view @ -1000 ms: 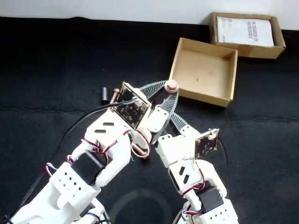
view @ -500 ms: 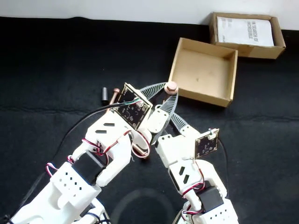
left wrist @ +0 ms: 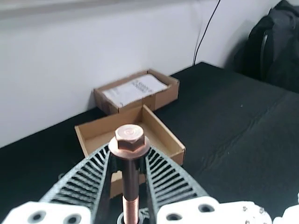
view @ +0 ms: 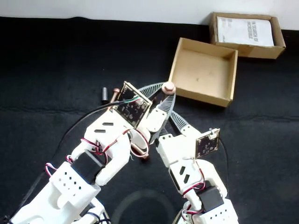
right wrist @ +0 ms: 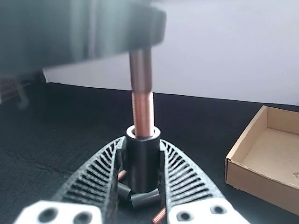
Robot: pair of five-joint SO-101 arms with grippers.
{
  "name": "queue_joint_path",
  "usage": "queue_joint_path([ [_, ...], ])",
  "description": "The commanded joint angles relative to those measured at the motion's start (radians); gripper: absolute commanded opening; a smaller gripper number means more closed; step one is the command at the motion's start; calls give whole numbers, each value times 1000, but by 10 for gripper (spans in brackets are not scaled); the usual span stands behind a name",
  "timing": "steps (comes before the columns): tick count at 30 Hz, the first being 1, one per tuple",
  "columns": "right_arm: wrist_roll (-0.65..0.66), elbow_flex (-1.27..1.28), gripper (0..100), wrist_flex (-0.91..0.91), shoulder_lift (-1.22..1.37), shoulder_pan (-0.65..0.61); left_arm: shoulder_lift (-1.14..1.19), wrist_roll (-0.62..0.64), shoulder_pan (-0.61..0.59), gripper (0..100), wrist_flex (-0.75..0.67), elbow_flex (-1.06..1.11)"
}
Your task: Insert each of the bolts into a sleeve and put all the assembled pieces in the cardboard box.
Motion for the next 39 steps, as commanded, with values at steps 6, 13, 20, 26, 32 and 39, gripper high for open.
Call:
queue_joint_path([
  [6, 12, 127, 7, -2, -10, 12, -18, -2, -4, 9, 26, 18],
  [13, 72, 125, 7, -4, -13, 7, -16, -5, -2, 9, 14, 85],
  [20, 80, 124, 7, -4, -13, 7, -18, -2, -39, 156, -44, 101],
  [26, 80, 101, 7, -2, -12, 8, -21, 0, -64, 270, -38, 105],
  [32, 81, 101, 7, 1, -10, 12, -24, 0, -56, 232, -37, 107],
  [39, 81, 91, 7, 1, -8, 12, -24, 0, -36, 234, 60, 102],
])
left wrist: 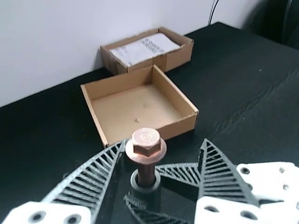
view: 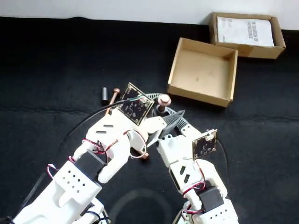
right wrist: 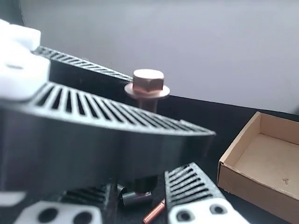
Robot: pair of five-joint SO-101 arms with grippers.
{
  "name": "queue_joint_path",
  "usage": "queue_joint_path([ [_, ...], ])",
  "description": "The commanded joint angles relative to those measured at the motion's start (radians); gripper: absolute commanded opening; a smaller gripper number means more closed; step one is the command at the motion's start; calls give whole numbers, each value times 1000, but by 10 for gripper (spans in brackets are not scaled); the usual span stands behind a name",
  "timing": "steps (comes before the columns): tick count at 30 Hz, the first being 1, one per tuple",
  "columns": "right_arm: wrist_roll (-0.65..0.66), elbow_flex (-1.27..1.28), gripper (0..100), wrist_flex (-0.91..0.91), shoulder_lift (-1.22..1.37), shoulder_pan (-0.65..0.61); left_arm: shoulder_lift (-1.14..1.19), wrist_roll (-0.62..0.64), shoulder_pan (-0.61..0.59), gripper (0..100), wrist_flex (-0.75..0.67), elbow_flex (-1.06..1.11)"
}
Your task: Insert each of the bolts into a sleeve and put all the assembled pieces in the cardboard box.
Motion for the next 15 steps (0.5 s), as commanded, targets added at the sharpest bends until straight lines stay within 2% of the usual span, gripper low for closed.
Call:
queue_joint_path([
  [1, 14, 91, 7, 1, -10, 8, -24, 0, 8, 234, 31, -10],
  [15, 63, 90, 7, 1, -12, 8, -18, -2, -15, 235, 46, 25],
])
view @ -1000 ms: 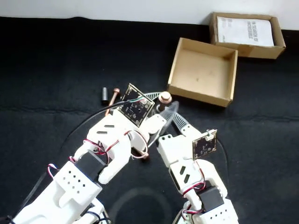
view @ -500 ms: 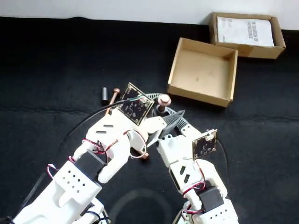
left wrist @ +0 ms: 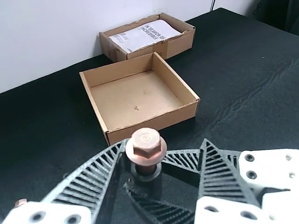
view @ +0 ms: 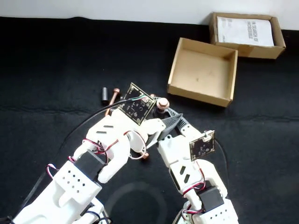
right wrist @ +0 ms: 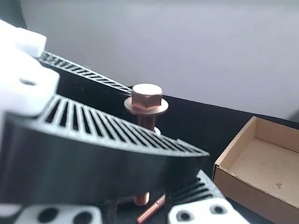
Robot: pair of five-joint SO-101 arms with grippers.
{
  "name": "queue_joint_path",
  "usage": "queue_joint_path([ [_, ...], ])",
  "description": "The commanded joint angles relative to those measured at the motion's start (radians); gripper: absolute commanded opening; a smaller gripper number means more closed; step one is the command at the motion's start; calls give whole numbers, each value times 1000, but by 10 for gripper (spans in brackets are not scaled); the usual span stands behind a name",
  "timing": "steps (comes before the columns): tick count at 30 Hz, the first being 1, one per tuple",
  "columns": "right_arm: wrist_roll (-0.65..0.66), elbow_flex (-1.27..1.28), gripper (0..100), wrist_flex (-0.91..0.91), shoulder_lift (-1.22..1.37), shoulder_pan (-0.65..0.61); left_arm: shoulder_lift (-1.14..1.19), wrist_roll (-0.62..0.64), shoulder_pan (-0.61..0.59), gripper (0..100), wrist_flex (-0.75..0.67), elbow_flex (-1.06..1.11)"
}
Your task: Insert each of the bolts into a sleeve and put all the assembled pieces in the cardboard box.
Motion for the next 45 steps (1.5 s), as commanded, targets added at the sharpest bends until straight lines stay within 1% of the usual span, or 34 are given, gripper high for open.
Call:
queue_joint_path([
  [1, 11, 90, 7, 1, -13, 8, -18, -2, -10, 235, 14, 42],
  [5, 11, 90, 7, 1, -13, 8, -22, -5, -10, 235, 9, 139],
  [11, 11, 73, 7, 1, -12, 8, -24, -6, -24, 235, 6, 140],
  [14, 11, 61, 7, 1, -8, 8, -24, -3, -47, 235, -6, 97],
  [19, 11, 61, 7, 2, -8, 8, -25, -2, -97, 235, -6, -35],
  [22, 11, 67, 7, 2, -10, 8, -35, -2, -125, 232, -6, -67],
  [25, 11, 68, 7, 2, -10, 8, -117, -2, -151, 232, -6, -64],
  [30, 11, 68, 7, 2, -10, 10, -294, -5, -154, 231, -2, -62],
  [32, 11, 68, 7, 2, -8, 10, -372, -6, -159, 230, 44, -62],
  [37, 11, 68, 7, 2, -8, 10, -596, -6, -159, 228, 218, -21],
  [39, 11, 64, 7, 4, -8, 10, -694, -6, -168, 191, 278, 28],
  [42, 11, 58, 7, 13, -8, 30, -820, -6, -222, 108, 319, 117],
  [45, 11, 22, 7, 71, -8, 64, -819, -3, -318, 46, 347, 133],
])
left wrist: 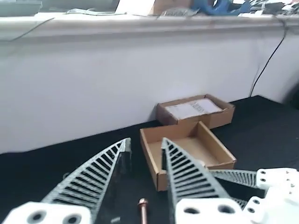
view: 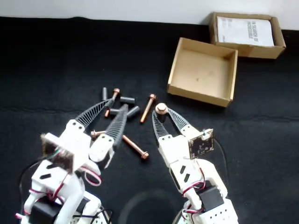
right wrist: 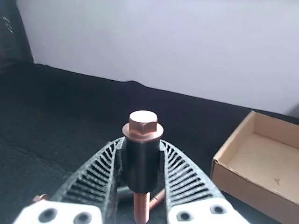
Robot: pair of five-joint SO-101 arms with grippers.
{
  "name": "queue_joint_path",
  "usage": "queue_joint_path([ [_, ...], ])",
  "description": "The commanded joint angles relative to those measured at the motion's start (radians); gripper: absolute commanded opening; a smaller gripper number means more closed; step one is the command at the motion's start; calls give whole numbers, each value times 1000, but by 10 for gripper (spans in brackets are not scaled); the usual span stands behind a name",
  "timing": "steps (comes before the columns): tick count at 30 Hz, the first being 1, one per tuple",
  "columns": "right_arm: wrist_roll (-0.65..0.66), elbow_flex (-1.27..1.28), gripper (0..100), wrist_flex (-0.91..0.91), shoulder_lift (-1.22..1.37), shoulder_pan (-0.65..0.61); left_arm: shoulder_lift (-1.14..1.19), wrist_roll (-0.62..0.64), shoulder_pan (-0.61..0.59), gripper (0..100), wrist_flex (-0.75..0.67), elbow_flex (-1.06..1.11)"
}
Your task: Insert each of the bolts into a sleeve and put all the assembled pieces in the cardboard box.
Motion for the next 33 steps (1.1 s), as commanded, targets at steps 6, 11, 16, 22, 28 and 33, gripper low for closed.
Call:
queue_joint_path([
  [6, 31, -119, 7, 156, -8, 108, -31, -5, -246, 9, 35, 102],
  [11, 109, -243, 7, 208, -7, 170, -31, -5, -340, 9, 31, 242],
  [16, 164, -340, 7, 219, 77, 240, -31, -5, -381, 9, 29, 349],
  [22, 161, -529, 7, 217, 331, 283, -31, -5, -398, 9, 29, 449],
  [28, 109, -740, 7, 216, 615, 337, -31, -3, -398, 9, 28, 522],
  [33, -17, -898, 7, 216, 828, 398, -30, -3, -398, 9, 32, 558],
])
